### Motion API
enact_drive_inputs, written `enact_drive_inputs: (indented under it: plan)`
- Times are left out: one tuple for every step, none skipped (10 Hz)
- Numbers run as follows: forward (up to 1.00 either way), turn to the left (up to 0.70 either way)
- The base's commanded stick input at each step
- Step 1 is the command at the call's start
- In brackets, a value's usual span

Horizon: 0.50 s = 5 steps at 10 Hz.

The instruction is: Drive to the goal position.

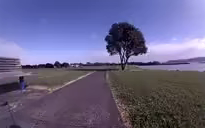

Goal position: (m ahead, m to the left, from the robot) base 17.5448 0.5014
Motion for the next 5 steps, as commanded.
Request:
enact_drive_inputs:
  plan:
    - [0.45,0.0]
    - [0.45,0.0]
    - [0.45,0.0]
    - [0.45,0.0]
    - [0.45,0.0]
